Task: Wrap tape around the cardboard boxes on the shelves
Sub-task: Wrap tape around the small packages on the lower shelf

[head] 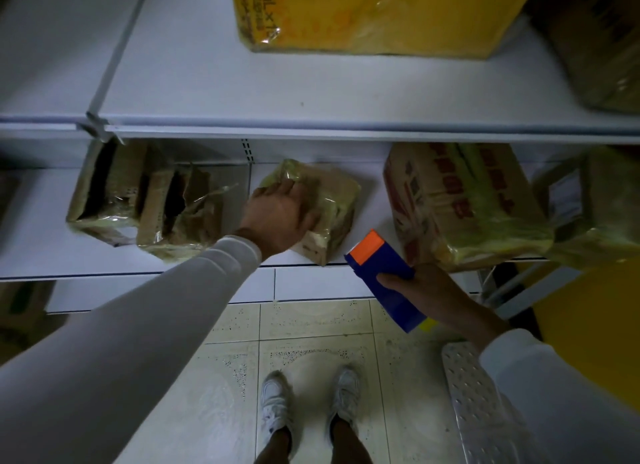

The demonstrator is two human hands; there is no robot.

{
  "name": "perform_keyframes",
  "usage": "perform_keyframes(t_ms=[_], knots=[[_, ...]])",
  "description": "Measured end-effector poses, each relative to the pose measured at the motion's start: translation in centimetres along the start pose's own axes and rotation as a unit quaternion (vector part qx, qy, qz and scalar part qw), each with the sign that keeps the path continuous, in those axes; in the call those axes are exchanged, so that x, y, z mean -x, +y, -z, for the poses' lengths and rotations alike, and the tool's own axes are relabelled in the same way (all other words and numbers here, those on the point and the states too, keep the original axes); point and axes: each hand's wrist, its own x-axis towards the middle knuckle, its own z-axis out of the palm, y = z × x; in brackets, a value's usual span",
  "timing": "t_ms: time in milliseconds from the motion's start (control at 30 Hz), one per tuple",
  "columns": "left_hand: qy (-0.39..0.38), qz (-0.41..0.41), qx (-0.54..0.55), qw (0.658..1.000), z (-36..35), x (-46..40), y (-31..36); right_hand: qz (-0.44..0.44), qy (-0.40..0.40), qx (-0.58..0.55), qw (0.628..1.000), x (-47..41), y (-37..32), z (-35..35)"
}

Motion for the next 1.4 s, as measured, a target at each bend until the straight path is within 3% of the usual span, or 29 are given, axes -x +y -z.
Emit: perform_keyframes(t_ms=[133, 367, 500, 800, 933, 1133, 1333, 1400], knots=[[-0.051, 0.056, -0.022, 0.997, -1.3, 0.4, 4.0, -0.001, -0.007, 0.002, 1.0, 0.2, 0.0, 0.0], [-0.079, -0.015, -0.063, 0.995, -1.3, 1.2, 1.4, 0.026, -0.006, 0.012, 1.0, 0.6, 0.4, 0.3], [-0.046, -0.022, -0.007, 0.999, -0.8, 2.6, -0.5, 0.041, -0.011, -0.004, 0.999, 0.9, 0.0, 0.1], [-0.059, -0.035, 0.07, 0.995, -0.8, 3.4, -1.5, 0.094, -0.092, 0.028, 0.991, 2.7, -0.2, 1.2], [0.007, -0.024, 0.159, 0.987, 0.5, 4.8, -1.1, 0.124, -0.091, 0.051, 0.987, 3.5, -2.3, 1.7], [-0.044, 0.012, 0.32, 0.946, 2.2, 7.3, -0.6, 0.145, -0.116, 0.098, 0.978, 3.5, -6.3, 1.0], [-0.158, 0.065, 0.555, 0.814, 3.5, 8.6, 0.0, 0.152, -0.143, 0.114, 0.971, 3.4, -8.8, -0.6], [-0.147, 0.079, 0.577, 0.8, 3.2, 9.1, -0.4, 0.159, -0.151, 0.122, 0.968, 3.3, -9.0, -1.0]])
